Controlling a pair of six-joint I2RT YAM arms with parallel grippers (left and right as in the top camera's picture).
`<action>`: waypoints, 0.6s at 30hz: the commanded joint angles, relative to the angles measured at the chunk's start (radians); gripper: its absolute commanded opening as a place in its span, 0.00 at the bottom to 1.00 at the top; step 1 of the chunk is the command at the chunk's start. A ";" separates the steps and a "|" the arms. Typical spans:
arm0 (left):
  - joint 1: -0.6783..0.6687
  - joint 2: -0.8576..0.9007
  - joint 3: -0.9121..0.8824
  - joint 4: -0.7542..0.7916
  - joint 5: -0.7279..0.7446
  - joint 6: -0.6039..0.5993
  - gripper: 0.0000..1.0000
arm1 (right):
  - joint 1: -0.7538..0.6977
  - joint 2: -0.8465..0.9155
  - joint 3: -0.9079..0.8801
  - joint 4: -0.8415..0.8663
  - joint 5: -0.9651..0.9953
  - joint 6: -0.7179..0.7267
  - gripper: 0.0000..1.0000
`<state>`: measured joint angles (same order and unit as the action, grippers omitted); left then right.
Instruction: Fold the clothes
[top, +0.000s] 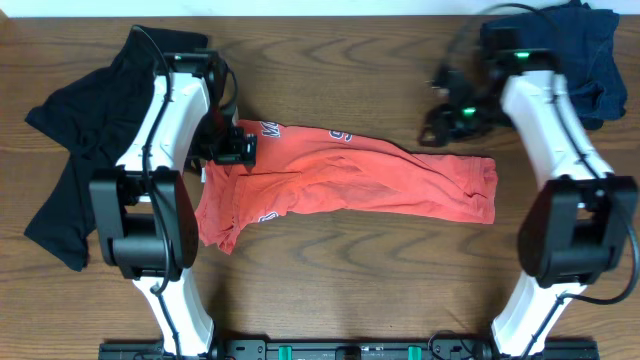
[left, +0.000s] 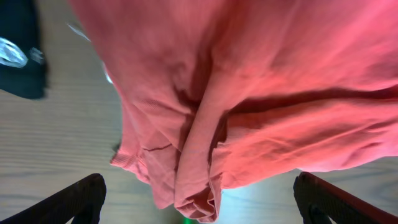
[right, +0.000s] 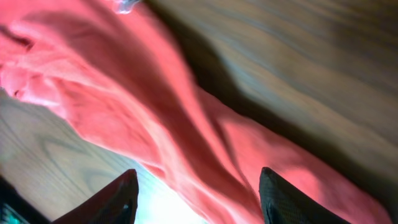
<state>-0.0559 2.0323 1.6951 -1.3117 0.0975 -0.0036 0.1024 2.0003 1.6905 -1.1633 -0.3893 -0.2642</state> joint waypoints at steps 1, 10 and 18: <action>0.005 -0.115 0.068 -0.008 -0.008 -0.012 0.98 | 0.088 0.018 0.007 0.038 0.006 -0.048 0.61; 0.007 -0.344 0.076 0.049 -0.009 -0.011 0.98 | 0.213 0.118 0.007 0.073 0.008 -0.124 0.45; 0.008 -0.407 0.076 0.051 -0.014 -0.008 0.98 | 0.246 0.161 0.007 0.109 0.008 -0.141 0.11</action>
<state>-0.0540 1.6302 1.7626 -1.2583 0.0971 -0.0036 0.3389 2.1574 1.6901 -1.0641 -0.3779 -0.3927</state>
